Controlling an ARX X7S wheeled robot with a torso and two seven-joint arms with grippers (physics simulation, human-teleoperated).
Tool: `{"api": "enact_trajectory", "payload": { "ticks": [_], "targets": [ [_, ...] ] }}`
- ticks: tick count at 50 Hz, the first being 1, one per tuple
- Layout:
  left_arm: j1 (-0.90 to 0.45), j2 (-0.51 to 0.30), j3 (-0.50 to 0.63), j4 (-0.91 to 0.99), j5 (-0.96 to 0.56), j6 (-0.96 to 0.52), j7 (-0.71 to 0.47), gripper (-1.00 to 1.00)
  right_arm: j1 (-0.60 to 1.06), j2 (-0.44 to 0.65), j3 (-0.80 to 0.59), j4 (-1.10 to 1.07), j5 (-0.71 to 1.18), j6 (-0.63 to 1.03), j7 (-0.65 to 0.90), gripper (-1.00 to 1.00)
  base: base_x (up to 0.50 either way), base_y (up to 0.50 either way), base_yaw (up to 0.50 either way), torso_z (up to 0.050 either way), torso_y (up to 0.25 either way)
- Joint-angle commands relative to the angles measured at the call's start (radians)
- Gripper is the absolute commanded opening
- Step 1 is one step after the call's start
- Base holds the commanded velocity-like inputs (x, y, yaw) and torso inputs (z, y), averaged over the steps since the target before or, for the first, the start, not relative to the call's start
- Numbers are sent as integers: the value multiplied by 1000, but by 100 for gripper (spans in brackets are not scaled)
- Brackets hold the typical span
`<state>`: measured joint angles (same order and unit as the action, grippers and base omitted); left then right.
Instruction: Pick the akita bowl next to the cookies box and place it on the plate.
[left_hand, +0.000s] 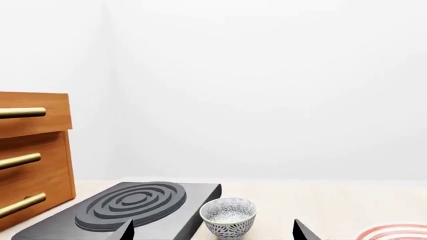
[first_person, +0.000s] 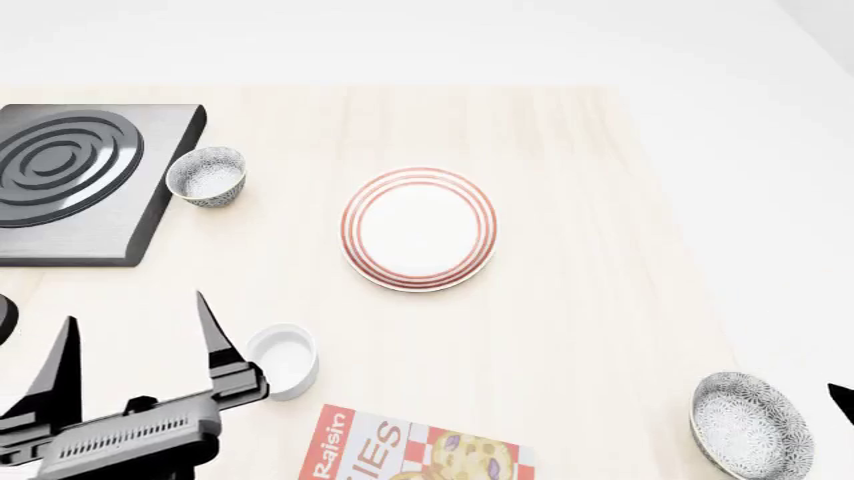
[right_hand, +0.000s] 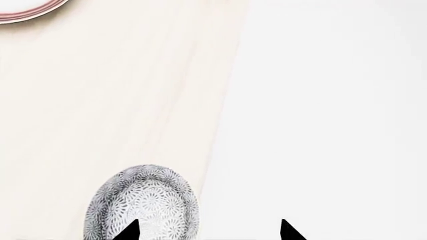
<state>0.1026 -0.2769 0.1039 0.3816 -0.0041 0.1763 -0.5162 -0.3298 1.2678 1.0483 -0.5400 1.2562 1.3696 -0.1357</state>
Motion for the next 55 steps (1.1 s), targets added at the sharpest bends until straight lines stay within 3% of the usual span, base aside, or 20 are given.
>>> {"api": "enact_trajectory", "payload": {
  "ticks": [1,8,14,22,55],
  "targets": [
    [-4,15,-17,-22,17,18,11,100,-13,-32,7,-1,-33,-20,-34,100,0,0,0,0,0],
    [-7,13,-10,-38,17,28,10,100,-2,-33,-28,15,-30,-51,-12,100,0,0,0,0,0],
    [-11,11,-6,-55,16,38,9,100,76,-30,-160,111,90,-112,139,100,0,0,0,0,0],
    [-12,7,-5,-57,14,36,6,100,91,-37,-225,163,110,-141,168,100,0,0,0,0,0],
    [-4,0,13,-14,25,-7,-9,100,42,-103,-326,213,-19,-212,110,100,0,0,0,0,0]
  ]
}}
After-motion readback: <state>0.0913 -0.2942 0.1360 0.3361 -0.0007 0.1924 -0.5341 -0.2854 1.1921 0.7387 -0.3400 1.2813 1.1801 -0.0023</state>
